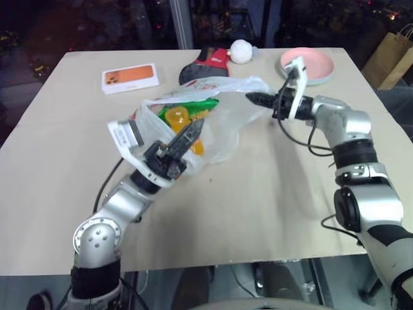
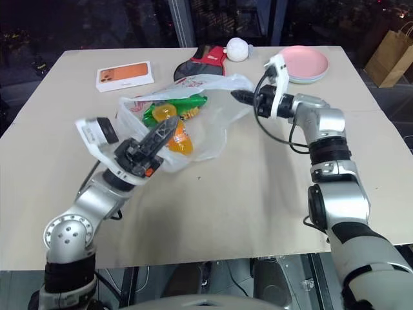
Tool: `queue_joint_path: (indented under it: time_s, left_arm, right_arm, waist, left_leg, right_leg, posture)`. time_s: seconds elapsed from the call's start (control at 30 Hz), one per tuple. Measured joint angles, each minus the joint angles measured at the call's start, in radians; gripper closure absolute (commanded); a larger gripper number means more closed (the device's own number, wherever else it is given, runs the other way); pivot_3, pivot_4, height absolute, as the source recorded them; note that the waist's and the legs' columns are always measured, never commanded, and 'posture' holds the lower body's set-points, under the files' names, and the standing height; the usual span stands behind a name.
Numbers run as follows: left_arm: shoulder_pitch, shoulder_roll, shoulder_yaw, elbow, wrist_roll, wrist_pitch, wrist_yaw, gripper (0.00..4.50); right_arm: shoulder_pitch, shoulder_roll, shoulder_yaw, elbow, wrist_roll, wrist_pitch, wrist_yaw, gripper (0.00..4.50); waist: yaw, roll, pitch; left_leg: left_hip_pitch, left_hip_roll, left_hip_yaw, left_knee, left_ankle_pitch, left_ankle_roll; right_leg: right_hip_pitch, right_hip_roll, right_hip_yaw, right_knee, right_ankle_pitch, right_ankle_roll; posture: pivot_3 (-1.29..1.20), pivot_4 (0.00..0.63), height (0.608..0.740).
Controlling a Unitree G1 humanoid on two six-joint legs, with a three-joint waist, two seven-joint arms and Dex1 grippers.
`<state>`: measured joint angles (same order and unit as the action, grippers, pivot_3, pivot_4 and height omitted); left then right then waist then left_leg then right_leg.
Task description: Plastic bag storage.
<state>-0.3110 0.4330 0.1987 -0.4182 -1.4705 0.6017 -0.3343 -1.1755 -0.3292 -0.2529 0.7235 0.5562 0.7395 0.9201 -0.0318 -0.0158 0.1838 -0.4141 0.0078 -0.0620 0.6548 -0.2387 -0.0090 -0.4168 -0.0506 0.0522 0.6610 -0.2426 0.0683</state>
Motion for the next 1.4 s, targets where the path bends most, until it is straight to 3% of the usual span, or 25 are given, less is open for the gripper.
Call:
queue_joint_path:
  time_s: [0.17, 0.23, 0.27, 0.3, 0.4, 0.5, 0.6, 0.67, 0.8, 0.9, 1.0, 1.13, 1.23, 1.4]
  left_arm:
    - [-0.394, -0.013, 0.094, 0.136, 0.018, -0.101, 0.106, 4.50]
    - [-0.471, -0.013, 0.136, 0.164, 0.030, -0.134, 0.122, 4.50]
    - [-0.494, -0.013, 0.138, 0.211, 0.072, -0.151, 0.118, 4.50]
    - [-0.503, -0.013, 0.139, 0.240, 0.098, -0.161, 0.116, 4.50]
    - [-0.498, -0.013, 0.123, 0.325, 0.221, -0.178, 0.085, 3.63]
    - [-0.424, -0.011, 0.096, 0.323, 0.285, -0.157, 0.057, 2.36]
    - [-0.293, 0.021, 0.071, 0.264, 0.328, -0.102, 0.038, 0.88]
    - [-0.233, 0.053, 0.076, 0.229, 0.330, -0.077, 0.026, 0.04]
    - [0.019, 0.198, 0.182, 0.070, 0.274, 0.021, -0.057, 0.04]
    - [0.240, 0.279, 0.311, 0.000, 0.222, 0.083, -0.134, 0.04]
    - [0.493, 0.317, 0.430, -0.075, 0.251, 0.101, -0.203, 0.04]
    - [0.771, 0.300, 0.478, -0.082, 0.376, 0.101, -0.301, 0.04]
    - [0.813, 0.232, 0.506, -0.091, 0.451, 0.010, -0.348, 0.04]
    - [0.596, 0.179, 0.428, -0.176, 0.432, -0.047, -0.274, 0.04]
  right_arm:
    - [-0.176, -0.026, -0.241, 0.020, 0.211, 0.102, -0.134, 4.41]
    - [-0.204, -0.052, -0.290, 0.020, 0.243, 0.097, -0.179, 4.41]
    - [-0.202, -0.062, -0.294, 0.028, 0.233, 0.076, -0.197, 3.90]
    - [-0.199, -0.061, -0.289, 0.036, 0.225, 0.064, -0.203, 3.68]
    - [-0.111, -0.095, -0.172, -0.011, 0.162, 0.055, -0.136, 2.20]
    - [0.011, -0.159, -0.011, -0.096, 0.076, 0.066, -0.042, 0.84]
    - [0.172, -0.293, 0.141, -0.245, 0.033, 0.103, 0.127, 0.78]
    - [0.217, -0.347, 0.157, -0.288, 0.033, 0.111, 0.185, 0.78]
    - [0.326, -0.508, 0.114, -0.425, 0.097, 0.155, 0.322, 0.78]
    - [0.425, -0.548, 0.043, -0.448, 0.129, 0.150, 0.360, 0.78]
    - [0.564, -0.555, 0.004, -0.467, 0.131, 0.109, 0.364, 0.78]
    - [0.776, -0.572, 0.002, -0.468, 0.058, 0.001, 0.368, 0.78]
    - [0.808, -0.549, -0.006, -0.469, 0.032, -0.067, 0.324, 0.78]
    - [0.742, -0.411, 0.001, -0.503, 0.032, -0.115, 0.218, 0.78]
  waist:
    - [0.004, 0.000, 0.000]
    - [0.001, 0.000, -0.001]
    - [-0.003, 0.000, -0.001]
    - [-0.006, 0.000, -0.001]
    - [-0.011, 0.000, -0.001]
    - [-0.012, 0.000, -0.001]
    - [-0.010, 0.000, 0.000]
    - [-0.010, 0.000, 0.000]
    - [-0.015, 0.001, 0.000]
    - [-0.013, 0.000, 0.000]
    - [-0.009, -0.001, -0.001]
    - [-0.003, 0.000, 0.000]
    - [-0.006, 0.001, 0.000]
    - [-0.007, -0.002, 0.000]
  left_leg:
    - [-0.001, 0.000, -0.001, -0.001, 0.000, 0.000]
    - [0.000, 0.000, 0.001, -0.003, 0.000, -0.001]
    - [-0.002, 0.000, 0.001, -0.004, 0.001, -0.002]
    - [-0.002, 0.000, 0.002, -0.004, 0.001, -0.003]
    - [-0.002, 0.000, 0.002, -0.006, 0.002, -0.003]
    - [-0.003, 0.000, 0.002, -0.006, 0.002, -0.003]
    - [-0.004, 0.000, 0.002, -0.006, 0.002, -0.003]
    - [-0.005, 0.000, 0.002, -0.006, 0.002, -0.003]
    - [-0.002, 0.002, 0.004, -0.006, -0.001, 0.001]
    - [0.001, 0.003, 0.004, -0.004, -0.001, 0.001]
    - [0.002, 0.002, 0.005, -0.003, -0.001, 0.001]
    - [0.004, 0.002, 0.006, -0.002, -0.001, 0.001]
    - [0.010, 0.003, 0.009, -0.002, -0.001, 0.001]
    - [0.019, 0.005, 0.011, 0.000, 0.000, -0.001]
  right_leg:
    - [0.001, 0.000, -0.002, -0.004, 0.000, 0.000]
    - [0.003, 0.000, 0.000, -0.008, 0.000, 0.000]
    - [0.002, 0.000, 0.000, -0.008, 0.000, 0.000]
    - [0.002, 0.000, 0.000, -0.008, 0.000, 0.000]
    - [0.001, 0.000, 0.000, -0.008, 0.000, 0.000]
    - [0.000, -0.001, 0.001, -0.008, 0.000, 0.000]
    - [-0.001, -0.002, 0.001, -0.008, 0.000, 0.000]
    - [-0.003, -0.002, 0.001, -0.010, 0.000, 0.000]
    - [-0.003, 0.000, 0.003, -0.009, 0.000, 0.000]
    - [0.000, 0.001, 0.003, -0.006, 0.000, 0.000]
    - [0.002, 0.000, 0.003, -0.006, 0.000, 0.000]
    - [0.003, 0.000, 0.003, -0.005, -0.001, 0.000]
    - [0.006, 0.001, 0.007, -0.003, -0.003, -0.004]
    - [0.014, 0.003, 0.009, -0.002, -0.004, -0.001]
  posture:
    - [0.00, 0.150, 0.740]
    - [0.00, 0.150, 0.740]
    - [0.00, 0.150, 0.740]
    - [0.00, 0.150, 0.740]
    - [0.00, 0.150, 0.740]
    - [0.00, 0.150, 0.740]
    - [0.00, 0.150, 0.740]
    - [0.00, 0.150, 0.740]
    - [0.00, 0.150, 0.740]
    - [0.00, 0.150, 0.740]
    - [0.00, 0.150, 0.740]
    - [0.00, 0.150, 0.740]
    - [0.00, 0.150, 0.740]
    - [0.00, 0.150, 0.740]
